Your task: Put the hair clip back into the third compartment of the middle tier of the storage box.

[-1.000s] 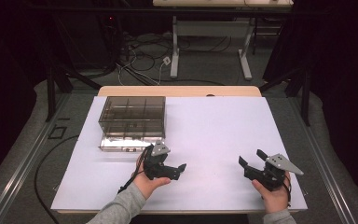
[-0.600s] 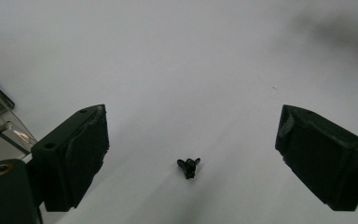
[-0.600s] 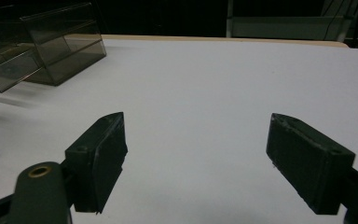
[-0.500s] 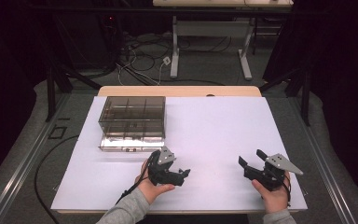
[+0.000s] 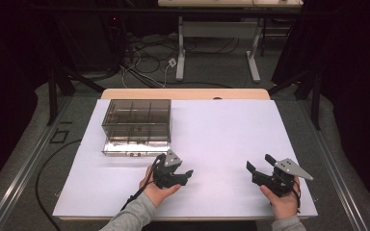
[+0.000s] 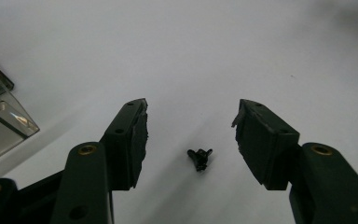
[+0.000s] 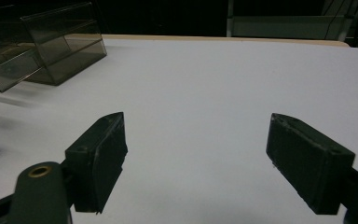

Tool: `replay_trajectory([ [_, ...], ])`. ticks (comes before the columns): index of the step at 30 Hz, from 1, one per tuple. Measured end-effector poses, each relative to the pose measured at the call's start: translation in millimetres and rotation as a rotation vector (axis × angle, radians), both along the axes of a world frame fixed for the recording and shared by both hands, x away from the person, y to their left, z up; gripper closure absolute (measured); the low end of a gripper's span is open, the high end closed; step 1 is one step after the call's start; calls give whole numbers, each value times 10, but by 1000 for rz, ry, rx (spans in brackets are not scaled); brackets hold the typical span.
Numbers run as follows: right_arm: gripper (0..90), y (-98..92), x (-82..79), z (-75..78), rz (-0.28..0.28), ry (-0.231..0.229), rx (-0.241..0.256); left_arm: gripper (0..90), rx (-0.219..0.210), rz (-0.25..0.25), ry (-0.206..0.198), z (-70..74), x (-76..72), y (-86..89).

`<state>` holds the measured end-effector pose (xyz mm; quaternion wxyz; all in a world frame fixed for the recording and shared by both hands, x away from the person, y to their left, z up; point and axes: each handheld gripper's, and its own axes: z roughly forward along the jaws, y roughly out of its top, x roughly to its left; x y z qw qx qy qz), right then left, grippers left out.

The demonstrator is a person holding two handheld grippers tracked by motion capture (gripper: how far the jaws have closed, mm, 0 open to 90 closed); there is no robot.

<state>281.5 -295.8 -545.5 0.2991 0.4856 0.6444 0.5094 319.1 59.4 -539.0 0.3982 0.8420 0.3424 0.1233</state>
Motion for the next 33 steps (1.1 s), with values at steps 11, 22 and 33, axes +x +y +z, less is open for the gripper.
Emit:
replay_trajectory([
  [11,196,-1,-1,-2,0,5,-4,583,37,-32,12,-57,34,-36],
  [22,196,-7,5,-8,4,11,-7,647,39,-77,32,-103,30,-95],
  [33,198,-9,10,-13,0,12,-9,700,61,-107,45,-130,30,-127],
])
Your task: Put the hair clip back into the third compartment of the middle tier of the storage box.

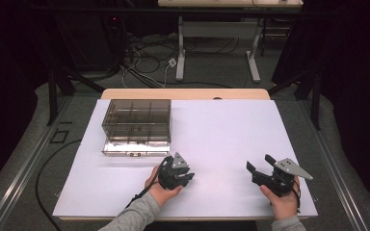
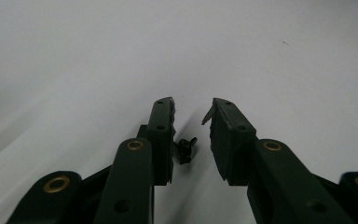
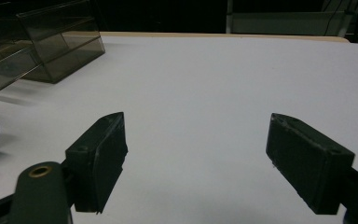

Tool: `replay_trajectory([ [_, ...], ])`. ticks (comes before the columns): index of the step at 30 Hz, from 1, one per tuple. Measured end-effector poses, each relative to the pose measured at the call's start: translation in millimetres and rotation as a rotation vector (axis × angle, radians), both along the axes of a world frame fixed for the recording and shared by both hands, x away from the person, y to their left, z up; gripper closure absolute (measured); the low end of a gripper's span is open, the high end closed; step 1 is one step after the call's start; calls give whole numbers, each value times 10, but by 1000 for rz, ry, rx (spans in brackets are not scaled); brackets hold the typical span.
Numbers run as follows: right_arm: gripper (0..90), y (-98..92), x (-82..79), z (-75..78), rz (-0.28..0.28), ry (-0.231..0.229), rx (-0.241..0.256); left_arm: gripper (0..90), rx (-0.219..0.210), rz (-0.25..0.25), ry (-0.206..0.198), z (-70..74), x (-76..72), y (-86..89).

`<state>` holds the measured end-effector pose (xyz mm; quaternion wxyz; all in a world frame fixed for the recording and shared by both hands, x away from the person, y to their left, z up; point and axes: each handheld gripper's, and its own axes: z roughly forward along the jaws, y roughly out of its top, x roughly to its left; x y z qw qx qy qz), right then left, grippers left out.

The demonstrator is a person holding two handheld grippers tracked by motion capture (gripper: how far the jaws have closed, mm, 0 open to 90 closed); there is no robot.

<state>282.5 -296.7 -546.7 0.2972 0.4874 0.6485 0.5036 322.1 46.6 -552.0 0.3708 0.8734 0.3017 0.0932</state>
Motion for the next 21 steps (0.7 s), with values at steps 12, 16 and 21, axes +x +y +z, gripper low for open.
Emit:
replay_trajectory([
  [12,198,4,0,-2,-4,3,2,706,18,3,21,-5,-5,31],
  [16,198,6,0,-3,-4,4,4,718,30,9,29,-21,-6,48],
  [21,199,7,-2,-2,-4,4,4,758,26,19,31,-35,5,71],
])
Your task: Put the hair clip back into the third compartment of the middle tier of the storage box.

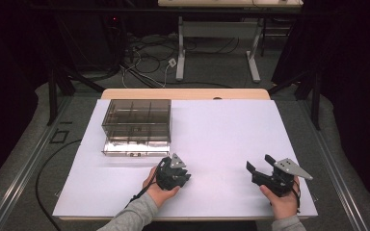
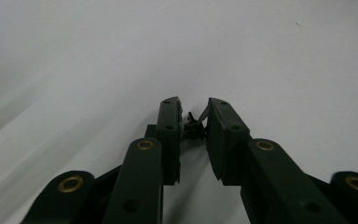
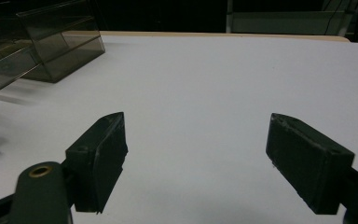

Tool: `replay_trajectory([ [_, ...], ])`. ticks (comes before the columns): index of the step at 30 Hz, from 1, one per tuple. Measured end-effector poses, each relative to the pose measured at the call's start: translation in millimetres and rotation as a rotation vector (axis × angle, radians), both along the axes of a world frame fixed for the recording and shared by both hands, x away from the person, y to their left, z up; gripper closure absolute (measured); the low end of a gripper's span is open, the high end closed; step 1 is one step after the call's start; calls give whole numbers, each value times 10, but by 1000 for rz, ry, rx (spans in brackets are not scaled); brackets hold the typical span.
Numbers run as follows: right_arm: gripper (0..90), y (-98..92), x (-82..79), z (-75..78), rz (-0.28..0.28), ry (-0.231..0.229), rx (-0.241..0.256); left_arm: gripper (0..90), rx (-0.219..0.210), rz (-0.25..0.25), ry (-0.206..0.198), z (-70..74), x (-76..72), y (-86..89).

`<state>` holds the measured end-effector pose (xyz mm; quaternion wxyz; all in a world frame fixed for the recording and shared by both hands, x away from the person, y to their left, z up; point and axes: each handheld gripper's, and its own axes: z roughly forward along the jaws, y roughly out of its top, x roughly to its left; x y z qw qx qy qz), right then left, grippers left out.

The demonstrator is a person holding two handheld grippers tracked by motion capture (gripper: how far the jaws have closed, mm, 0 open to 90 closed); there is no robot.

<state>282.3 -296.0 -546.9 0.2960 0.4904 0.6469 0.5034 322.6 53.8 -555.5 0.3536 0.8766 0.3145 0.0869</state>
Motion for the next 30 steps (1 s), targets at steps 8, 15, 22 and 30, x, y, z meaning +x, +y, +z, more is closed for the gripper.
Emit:
replay_trajectory([
  [8,199,-1,1,0,1,5,1,793,3,5,1,0,2,0],
  [15,198,-1,0,1,0,-1,-3,794,2,7,1,1,2,0],
  [22,198,-5,3,0,2,-4,-5,795,-8,16,18,3,1,-1],
  [30,199,-7,2,0,1,-5,-2,795,-13,34,28,21,2,11],
])
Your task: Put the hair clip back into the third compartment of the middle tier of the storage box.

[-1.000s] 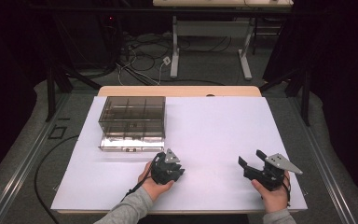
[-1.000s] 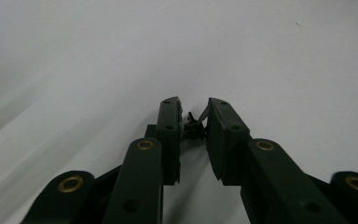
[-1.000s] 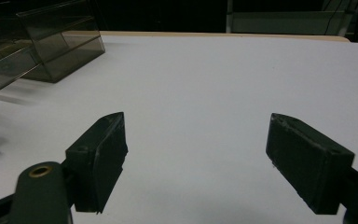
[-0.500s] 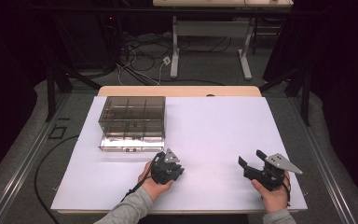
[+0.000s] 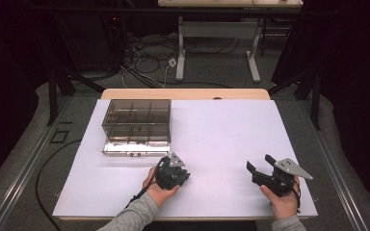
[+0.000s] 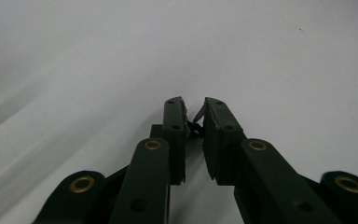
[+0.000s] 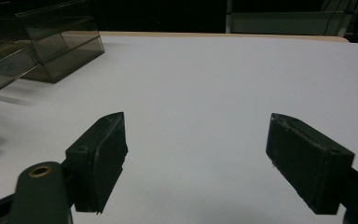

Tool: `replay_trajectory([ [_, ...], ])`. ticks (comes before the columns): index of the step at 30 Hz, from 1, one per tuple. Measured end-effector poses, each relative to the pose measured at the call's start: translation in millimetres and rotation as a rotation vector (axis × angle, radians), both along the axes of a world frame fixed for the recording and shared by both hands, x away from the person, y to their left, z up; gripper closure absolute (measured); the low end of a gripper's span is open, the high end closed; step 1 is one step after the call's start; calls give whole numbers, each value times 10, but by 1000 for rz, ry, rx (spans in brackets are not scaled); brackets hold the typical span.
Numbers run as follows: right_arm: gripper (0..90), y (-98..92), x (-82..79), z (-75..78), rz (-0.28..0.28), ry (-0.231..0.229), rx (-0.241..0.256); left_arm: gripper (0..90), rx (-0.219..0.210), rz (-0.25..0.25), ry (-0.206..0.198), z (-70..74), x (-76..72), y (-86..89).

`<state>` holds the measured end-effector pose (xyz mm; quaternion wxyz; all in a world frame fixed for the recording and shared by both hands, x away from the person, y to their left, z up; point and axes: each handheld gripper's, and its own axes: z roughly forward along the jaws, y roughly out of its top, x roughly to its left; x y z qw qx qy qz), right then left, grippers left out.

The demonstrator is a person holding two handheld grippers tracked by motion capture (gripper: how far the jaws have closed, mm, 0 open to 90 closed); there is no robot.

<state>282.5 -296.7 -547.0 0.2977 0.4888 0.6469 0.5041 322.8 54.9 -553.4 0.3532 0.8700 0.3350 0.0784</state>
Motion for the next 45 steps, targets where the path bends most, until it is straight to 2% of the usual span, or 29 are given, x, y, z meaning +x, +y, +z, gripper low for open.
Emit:
replay_trajectory([
  [7,198,-4,0,1,3,-1,-5,795,-27,39,-10,38,-2,34],
  [19,199,-4,-2,-2,0,2,-2,795,-88,77,4,132,17,133],
  [22,198,-1,-3,-1,1,4,-1,796,-83,88,-7,167,28,169],
  [30,199,-3,-4,0,0,3,-1,796,-115,114,-40,335,55,275],
  [34,198,-4,-11,5,-7,5,2,796,-128,123,-33,421,77,337],
  [37,199,-9,-9,4,-6,4,4,796,-151,141,-44,462,87,363],
  [45,199,-6,-10,3,-5,6,7,796,-166,158,-60,546,110,449],
])
